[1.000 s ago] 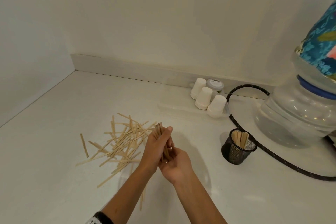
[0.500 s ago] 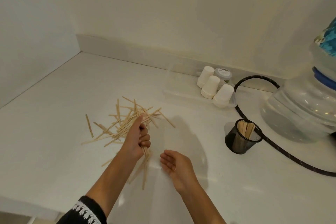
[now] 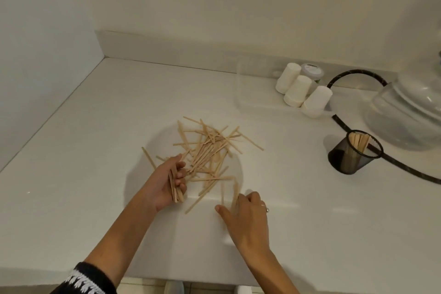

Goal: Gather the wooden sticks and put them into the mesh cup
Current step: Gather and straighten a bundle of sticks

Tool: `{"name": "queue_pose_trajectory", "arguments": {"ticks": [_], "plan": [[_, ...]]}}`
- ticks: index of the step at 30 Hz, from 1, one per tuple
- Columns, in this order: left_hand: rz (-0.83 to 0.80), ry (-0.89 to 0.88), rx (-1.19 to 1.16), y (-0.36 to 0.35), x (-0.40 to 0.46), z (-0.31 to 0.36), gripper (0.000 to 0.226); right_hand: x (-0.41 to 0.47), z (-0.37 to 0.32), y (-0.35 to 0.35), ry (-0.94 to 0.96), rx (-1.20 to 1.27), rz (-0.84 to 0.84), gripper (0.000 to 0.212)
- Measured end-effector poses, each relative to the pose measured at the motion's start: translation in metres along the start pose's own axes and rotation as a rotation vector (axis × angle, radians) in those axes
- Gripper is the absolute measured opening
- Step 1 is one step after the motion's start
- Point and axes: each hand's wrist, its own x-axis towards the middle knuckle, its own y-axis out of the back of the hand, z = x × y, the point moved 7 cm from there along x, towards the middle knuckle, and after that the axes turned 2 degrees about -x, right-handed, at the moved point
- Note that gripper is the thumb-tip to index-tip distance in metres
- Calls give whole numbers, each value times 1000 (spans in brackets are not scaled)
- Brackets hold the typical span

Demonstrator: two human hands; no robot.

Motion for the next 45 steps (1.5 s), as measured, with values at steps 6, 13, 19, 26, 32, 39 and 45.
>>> {"name": "queue_pose_trajectory", "arguments": {"ticks": [6, 13, 19, 26, 32, 39, 45], "plan": [[-118, 38, 62, 8, -1, -5, 26, -8, -33, -10, 36, -165, 145, 25], [-149, 49, 96, 9, -4, -5, 27, 4, -33, -4, -98, -280, 134, 25], [-164, 42, 83, 10, -4, -4, 27, 18, -18, 7, -226, -265, 80, 18], [-157, 58, 31, 5, -3, -7, 29, 31, -4, 14, -236, 65, -98, 18], [-226, 108, 96, -21, -9, -20, 41, 35, -26, 14, -323, 935, -436, 3], [-273, 140, 90, -57, -12, -31, 55, 52, -72, 24, -46, 623, -289, 18], [-151, 131, 7, -52, -3, -28, 48, 71, -70, 51, 63, 417, -61, 25]]}}
